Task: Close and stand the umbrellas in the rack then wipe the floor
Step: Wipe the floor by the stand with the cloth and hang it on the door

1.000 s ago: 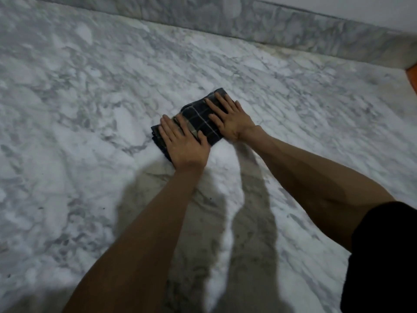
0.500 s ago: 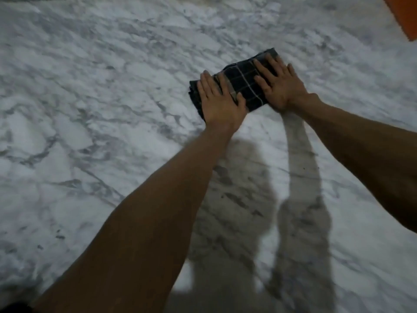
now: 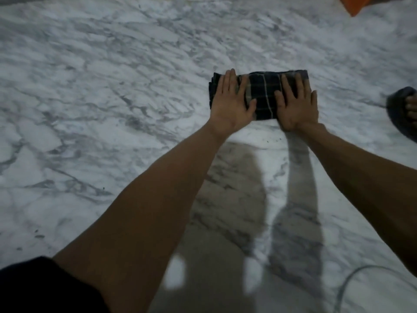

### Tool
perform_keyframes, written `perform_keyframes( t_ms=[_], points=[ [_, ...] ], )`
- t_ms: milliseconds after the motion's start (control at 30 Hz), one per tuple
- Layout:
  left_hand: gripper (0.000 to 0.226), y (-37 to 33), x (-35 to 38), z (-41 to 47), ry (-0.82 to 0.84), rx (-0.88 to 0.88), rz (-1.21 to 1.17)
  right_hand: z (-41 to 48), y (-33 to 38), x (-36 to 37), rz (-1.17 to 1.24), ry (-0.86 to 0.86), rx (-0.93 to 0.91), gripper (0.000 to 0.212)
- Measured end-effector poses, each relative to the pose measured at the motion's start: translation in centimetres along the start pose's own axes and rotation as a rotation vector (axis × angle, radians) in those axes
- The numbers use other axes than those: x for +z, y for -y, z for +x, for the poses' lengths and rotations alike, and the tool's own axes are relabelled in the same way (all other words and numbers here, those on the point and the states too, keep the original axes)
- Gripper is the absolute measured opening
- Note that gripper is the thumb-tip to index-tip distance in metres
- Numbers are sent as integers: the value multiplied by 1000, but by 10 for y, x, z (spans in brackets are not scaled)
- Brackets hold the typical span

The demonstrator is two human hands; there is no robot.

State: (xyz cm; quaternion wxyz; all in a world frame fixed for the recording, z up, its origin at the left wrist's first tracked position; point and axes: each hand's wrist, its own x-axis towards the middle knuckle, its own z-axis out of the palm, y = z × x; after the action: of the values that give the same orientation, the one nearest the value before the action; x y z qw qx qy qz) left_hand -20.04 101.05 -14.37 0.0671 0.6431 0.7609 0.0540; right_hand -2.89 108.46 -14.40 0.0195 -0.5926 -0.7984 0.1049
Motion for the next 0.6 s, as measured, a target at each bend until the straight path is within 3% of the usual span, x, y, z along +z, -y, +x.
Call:
perform_keyframes(
  t_ms=[233, 600],
  points=[
    [74, -8, 7, -63, -10, 79, 3, -78, -3, 4, 5, 24, 90, 60],
    [74, 13, 9, -101, -16, 229, 24, -138, 14, 6, -125, -49, 48, 66]
  ],
)
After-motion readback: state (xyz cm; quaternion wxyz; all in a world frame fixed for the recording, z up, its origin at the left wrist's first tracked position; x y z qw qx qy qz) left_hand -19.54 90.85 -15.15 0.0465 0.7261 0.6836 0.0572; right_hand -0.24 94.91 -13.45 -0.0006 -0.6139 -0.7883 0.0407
